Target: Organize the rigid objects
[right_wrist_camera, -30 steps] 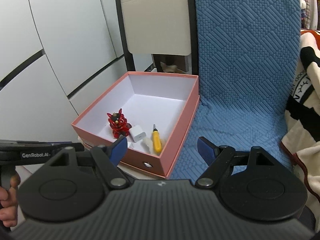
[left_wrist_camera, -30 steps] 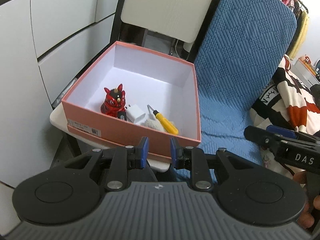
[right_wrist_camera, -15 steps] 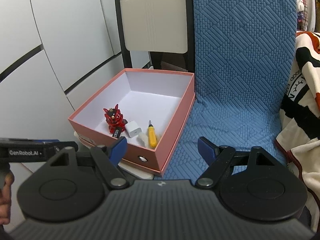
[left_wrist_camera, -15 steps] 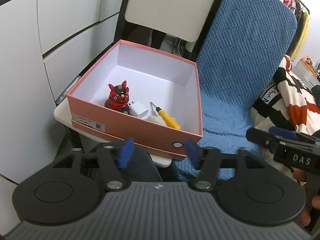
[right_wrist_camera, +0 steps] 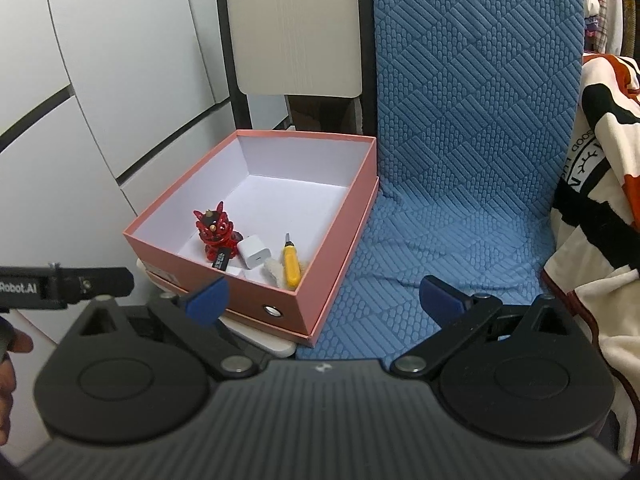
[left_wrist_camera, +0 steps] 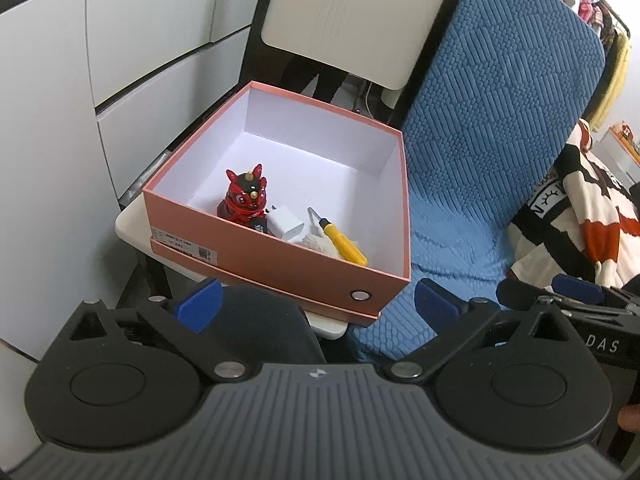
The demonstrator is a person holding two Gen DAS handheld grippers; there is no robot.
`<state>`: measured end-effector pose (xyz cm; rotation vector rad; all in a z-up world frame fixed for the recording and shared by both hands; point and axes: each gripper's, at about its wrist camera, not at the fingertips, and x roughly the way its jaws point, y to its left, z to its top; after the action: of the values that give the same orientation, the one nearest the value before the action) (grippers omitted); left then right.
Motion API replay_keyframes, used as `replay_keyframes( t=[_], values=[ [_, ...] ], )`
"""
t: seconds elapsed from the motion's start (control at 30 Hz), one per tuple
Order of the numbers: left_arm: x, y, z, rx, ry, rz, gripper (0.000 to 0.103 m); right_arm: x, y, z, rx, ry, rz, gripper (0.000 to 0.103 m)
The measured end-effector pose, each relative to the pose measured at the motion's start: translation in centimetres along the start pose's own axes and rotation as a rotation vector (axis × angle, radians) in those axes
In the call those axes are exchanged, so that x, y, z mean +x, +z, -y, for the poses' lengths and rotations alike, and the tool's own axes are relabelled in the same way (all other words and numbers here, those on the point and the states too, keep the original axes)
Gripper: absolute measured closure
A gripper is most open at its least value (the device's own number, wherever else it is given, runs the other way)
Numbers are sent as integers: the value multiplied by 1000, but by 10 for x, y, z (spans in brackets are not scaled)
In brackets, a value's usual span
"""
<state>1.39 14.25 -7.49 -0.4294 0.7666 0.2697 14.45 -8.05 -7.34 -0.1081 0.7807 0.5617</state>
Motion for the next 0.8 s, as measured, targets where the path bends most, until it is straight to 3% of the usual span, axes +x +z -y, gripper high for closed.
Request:
replay_keyframes(
  t=[0.17, 0.8],
  values=[
    [0, 0, 0, 3, 28, -5, 0, 1, -1, 0, -2, 5, -6, 0],
    [-2, -1, -3, -14, 5, -17, 0, 1, 2, -5, -17, 15, -6, 0]
  ],
)
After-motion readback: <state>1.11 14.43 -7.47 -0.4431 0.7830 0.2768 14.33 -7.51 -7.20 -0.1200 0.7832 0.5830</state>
